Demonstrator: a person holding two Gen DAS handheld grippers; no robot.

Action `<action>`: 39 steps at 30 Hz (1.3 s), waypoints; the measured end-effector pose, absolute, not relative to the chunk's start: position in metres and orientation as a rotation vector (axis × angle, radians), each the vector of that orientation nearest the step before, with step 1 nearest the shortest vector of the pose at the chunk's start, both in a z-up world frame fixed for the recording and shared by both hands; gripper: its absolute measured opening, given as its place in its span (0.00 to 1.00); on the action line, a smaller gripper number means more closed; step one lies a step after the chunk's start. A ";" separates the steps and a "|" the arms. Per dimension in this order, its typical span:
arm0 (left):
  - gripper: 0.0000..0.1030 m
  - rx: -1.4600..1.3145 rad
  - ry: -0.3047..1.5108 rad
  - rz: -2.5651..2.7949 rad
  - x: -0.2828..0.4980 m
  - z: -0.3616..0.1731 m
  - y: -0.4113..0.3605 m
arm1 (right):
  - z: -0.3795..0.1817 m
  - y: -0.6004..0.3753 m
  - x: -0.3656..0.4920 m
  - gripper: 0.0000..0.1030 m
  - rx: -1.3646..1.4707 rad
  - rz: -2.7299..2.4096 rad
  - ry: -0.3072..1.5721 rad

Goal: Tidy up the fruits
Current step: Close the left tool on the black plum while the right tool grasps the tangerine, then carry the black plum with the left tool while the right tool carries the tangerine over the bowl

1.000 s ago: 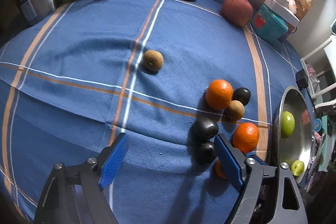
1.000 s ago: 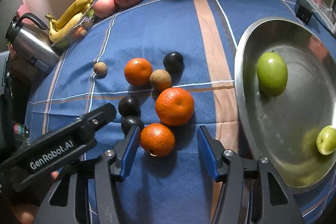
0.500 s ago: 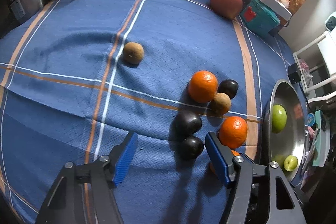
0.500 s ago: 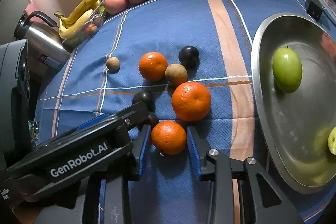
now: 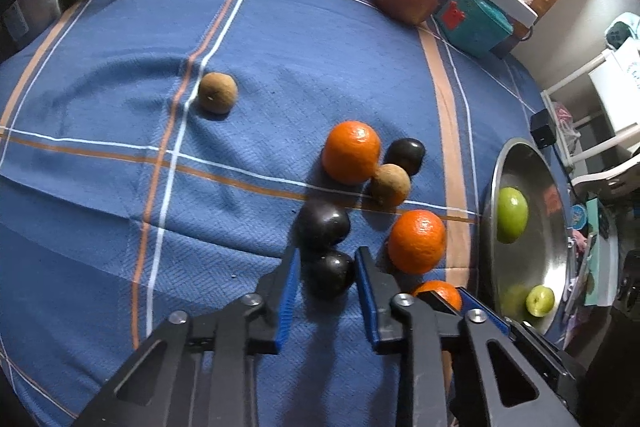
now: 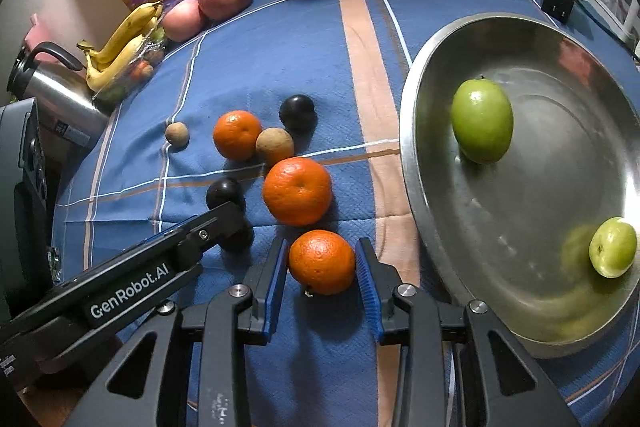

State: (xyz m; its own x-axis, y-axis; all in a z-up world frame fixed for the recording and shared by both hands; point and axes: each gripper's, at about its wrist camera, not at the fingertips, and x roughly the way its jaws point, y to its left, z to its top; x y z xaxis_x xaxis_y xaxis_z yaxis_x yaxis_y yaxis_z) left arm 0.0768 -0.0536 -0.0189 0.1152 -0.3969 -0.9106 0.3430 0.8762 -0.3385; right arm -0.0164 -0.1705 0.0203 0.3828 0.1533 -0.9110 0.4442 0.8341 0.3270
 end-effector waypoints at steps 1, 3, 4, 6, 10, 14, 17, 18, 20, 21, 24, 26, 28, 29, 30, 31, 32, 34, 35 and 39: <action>0.23 -0.051 1.352 -0.548 0.076 -0.018 -0.055 | 0.020 -0.170 -0.017 0.35 0.588 -0.200 1.181; 0.22 -0.053 1.352 -0.551 0.076 -0.020 -0.055 | 0.021 -0.170 -0.017 0.35 0.589 -0.200 1.181; 0.21 -0.053 1.352 -0.551 0.076 -0.019 -0.056 | 0.021 -0.170 -0.016 0.35 0.588 -0.200 1.182; 0.21 -0.058 1.353 -0.551 0.077 -0.019 -0.055 | 0.021 -0.170 -0.017 0.35 0.587 -0.200 1.182; 0.20 -0.066 1.346 -0.553 0.075 -0.016 -0.055 | 0.022 -0.171 -0.018 0.35 0.595 -0.203 1.177; 0.20 -0.083 1.323 -0.556 0.075 -0.005 -0.050 | 0.026 -0.172 -0.020 0.35 0.600 -0.201 1.163; 0.20 -0.093 1.296 -0.558 0.075 0.006 -0.048 | 0.030 -0.175 -0.022 0.35 0.604 -0.199 1.148; 0.20 -0.095 1.287 -0.558 0.075 0.009 -0.047 | 0.032 -0.176 -0.024 0.35 0.606 -0.197 1.141; 0.20 -0.098 1.272 -0.561 0.075 0.014 -0.046 | 0.038 -0.178 -0.026 0.35 0.610 -0.196 1.123; 0.20 -0.098 1.266 -0.564 0.075 0.017 -0.045 | 0.041 -0.180 -0.027 0.35 0.611 -0.197 1.112; 0.20 -0.094 1.249 -0.570 0.074 0.022 -0.043 | 0.050 -0.182 -0.030 0.35 0.612 -0.200 1.083; 0.20 -0.090 1.242 -0.573 0.072 0.025 -0.043 | 0.055 -0.185 -0.033 0.35 0.614 -0.204 1.066; 0.20 -0.084 1.236 -0.575 0.072 0.027 -0.044 | 0.058 -0.187 -0.034 0.35 0.614 -0.210 1.058; 0.20 -0.081 1.233 -0.576 0.071 0.028 -0.046 | 0.059 -0.188 -0.035 0.35 0.613 -0.216 1.056; 0.20 -0.077 1.231 -0.579 0.071 0.028 -0.048 | 0.059 -0.190 -0.035 0.35 0.611 -0.223 1.056; 0.20 -0.073 1.229 -0.582 0.070 0.029 -0.050 | 0.059 -0.192 -0.035 0.35 0.610 -0.232 1.056; 0.20 -0.068 1.226 -0.586 0.069 0.030 -0.052 | 0.060 -0.194 -0.036 0.35 0.612 -0.240 1.053; 0.20 -0.056 1.219 -0.599 0.065 0.033 -0.055 | 0.062 -0.202 -0.040 0.35 0.613 -0.265 1.045; 0.20 -0.050 1.216 -0.607 0.063 0.034 -0.059 | 0.062 -0.205 -0.040 0.35 0.612 -0.279 1.044; 0.20 -0.011 1.204 -0.647 0.053 0.038 -0.076 | 0.060 -0.225 -0.051 0.35 0.620 -0.370 1.039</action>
State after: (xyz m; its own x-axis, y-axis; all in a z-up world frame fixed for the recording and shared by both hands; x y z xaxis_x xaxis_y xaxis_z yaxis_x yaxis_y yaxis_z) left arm 0.0533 -0.0760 0.0384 0.2023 -0.4695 -0.8595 0.4578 0.8212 -0.3408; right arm -0.0514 -0.2254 0.0598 0.4686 0.0030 -0.8834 0.5603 0.7721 0.2998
